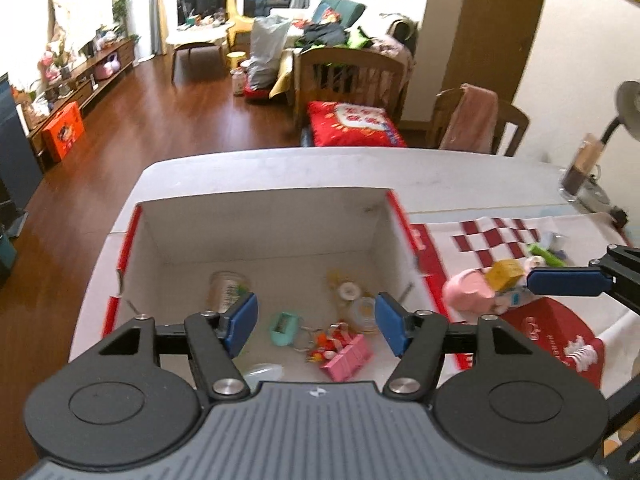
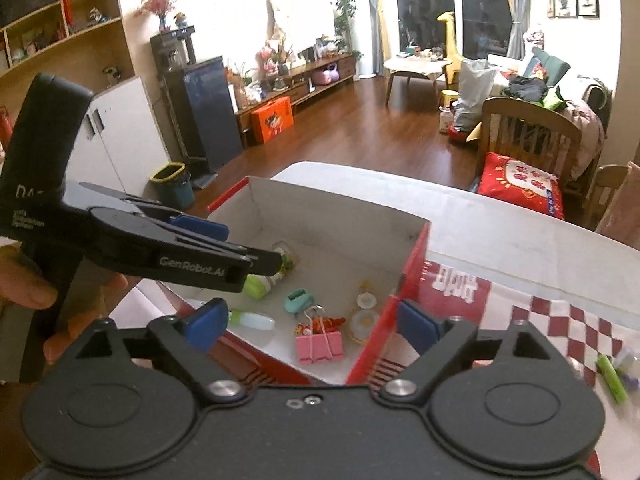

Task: Organize rigid objects
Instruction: 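Withdraw both open grippers from the box back toward the remaining items, then grasp the pink pig figure with the left gripper while the right gripper grasps the green highlighter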

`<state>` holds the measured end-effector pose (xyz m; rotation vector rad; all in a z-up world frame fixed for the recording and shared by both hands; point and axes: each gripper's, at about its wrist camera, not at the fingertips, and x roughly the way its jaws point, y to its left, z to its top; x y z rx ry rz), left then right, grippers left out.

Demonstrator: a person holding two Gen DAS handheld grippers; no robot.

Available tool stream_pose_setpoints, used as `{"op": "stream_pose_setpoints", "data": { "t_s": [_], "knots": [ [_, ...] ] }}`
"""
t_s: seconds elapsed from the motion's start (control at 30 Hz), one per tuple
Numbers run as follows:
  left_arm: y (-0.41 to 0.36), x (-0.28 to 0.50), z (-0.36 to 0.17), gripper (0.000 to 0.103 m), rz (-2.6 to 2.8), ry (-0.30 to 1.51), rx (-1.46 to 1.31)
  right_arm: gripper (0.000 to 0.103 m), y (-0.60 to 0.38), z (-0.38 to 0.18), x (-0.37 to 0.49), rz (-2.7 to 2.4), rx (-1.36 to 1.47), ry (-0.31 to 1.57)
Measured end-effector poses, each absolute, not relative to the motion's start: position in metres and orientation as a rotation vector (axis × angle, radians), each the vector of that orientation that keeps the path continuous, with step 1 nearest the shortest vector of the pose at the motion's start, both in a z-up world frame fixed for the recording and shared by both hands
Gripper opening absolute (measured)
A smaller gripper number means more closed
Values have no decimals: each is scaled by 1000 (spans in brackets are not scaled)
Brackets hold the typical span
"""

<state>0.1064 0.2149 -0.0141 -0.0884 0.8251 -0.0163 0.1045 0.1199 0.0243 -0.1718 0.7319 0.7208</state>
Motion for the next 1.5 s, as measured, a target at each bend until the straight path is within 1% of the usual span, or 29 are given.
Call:
{"op": "stream_pose_setpoints", "data": {
  "t_s": [0.07, 0.13, 0.2, 0.27, 0.3, 0.43, 0.67, 1.0, 1.3, 1.5],
  "knots": [
    [203, 102, -12, 64, -26, 814, -78, 94, 106, 25, 102, 714, -155, 728],
    [190, 99, -11, 67, -45, 806, -68, 97, 88, 25, 98, 704, -135, 721],
    [178, 96, -10, 75, -47, 793, -60, 98, 70, 25, 97, 689, -123, 714],
    [165, 92, -12, 79, -47, 780, -55, 100, 50, 24, 95, 671, -117, 704],
    [159, 92, -12, 80, -47, 776, -54, 100, 42, 24, 94, 663, -116, 698],
    [134, 89, -18, 80, -59, 759, -60, 102, 6, 21, 92, 631, -103, 687],
    [90, 95, -28, 80, -104, 747, -69, 102, -50, 10, 98, 539, -102, 699],
    [14, 114, -43, 80, -213, 746, -24, 102, -124, -4, 134, 421, -88, 718],
    [-34, 146, -68, 80, -262, 747, 12, 102, -161, -37, 180, 362, -92, 776],
    [-62, 169, -85, 80, -294, 743, 89, 99, -169, -61, 208, 355, -108, 817]
  ]
}}
